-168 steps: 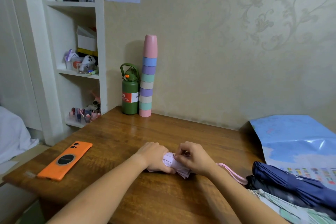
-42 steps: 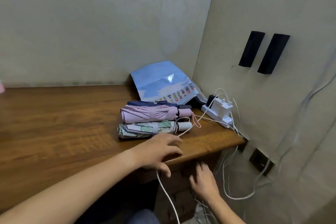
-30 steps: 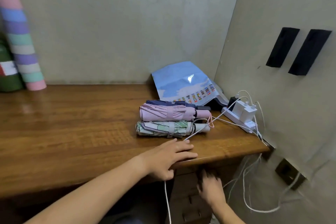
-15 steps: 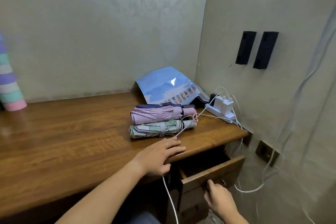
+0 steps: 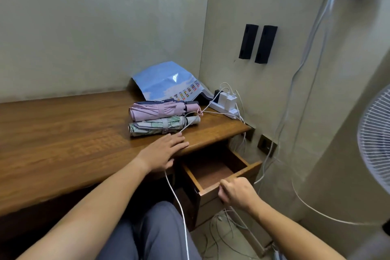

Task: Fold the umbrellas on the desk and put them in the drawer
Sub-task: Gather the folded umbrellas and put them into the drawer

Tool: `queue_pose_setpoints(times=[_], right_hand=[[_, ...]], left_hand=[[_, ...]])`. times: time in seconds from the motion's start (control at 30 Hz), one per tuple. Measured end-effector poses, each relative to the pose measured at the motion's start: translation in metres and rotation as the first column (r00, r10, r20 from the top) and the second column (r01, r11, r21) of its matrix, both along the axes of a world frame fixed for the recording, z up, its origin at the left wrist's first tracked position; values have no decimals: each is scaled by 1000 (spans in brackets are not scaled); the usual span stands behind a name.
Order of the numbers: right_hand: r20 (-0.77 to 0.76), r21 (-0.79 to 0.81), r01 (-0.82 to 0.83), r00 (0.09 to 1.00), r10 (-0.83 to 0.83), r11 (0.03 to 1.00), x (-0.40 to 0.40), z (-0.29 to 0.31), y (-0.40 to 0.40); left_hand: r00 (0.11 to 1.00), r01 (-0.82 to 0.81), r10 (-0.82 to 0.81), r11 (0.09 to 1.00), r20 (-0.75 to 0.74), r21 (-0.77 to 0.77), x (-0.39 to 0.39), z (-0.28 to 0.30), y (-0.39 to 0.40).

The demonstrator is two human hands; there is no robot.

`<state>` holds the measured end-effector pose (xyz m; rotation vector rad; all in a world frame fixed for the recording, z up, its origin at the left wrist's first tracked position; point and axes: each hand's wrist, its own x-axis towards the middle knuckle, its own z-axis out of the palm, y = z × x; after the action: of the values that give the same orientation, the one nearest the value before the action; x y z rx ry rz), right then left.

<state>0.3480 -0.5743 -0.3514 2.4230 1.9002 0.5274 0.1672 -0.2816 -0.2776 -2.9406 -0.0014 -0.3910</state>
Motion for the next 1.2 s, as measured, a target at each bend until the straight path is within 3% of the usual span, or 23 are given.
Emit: queue_pose_setpoints(times=[0.17,0.4,0.53,0.6,0.7,0.77,0.83,0.97,1.07,1.2], right_hand=[[-37,145,42,999,-37,989,-14,12,22],[-271,-122,160,944,-188,980,-20,38,39],[-283,-243,170,929,-237,955,-19,51,45],[-276,-109,193,936,-217,975,-13,63,54],[-205,239,191,968,-142,952,2,89,85],[-172,413,131,983,-64,901,9,112,111],[-208,475,76,978,28,877,12,135,138],[-348,399,-3,925,155,917,15,169,193],[-346,233,-122,917,200,965,15,179,235],[-384,40,-217,898,215,975,19,189,283]], left_hand=[[1000,1,-1,996,5,88,1,-2,2],[1000,-4,5,1000,-29,16,-2,2,0],[1000,-19,17,995,-14,-96,-8,3,-5],[1000,-3,6,989,23,-151,-8,1,-5],[997,5,11,976,77,-216,-7,7,2],[998,21,-10,983,60,-182,-6,15,13],[997,65,-60,993,53,-98,-5,23,26],[983,70,-64,997,172,-33,-1,38,53],[977,-10,1,999,212,39,-4,35,60],[945,-92,121,990,304,-106,-10,19,56]])
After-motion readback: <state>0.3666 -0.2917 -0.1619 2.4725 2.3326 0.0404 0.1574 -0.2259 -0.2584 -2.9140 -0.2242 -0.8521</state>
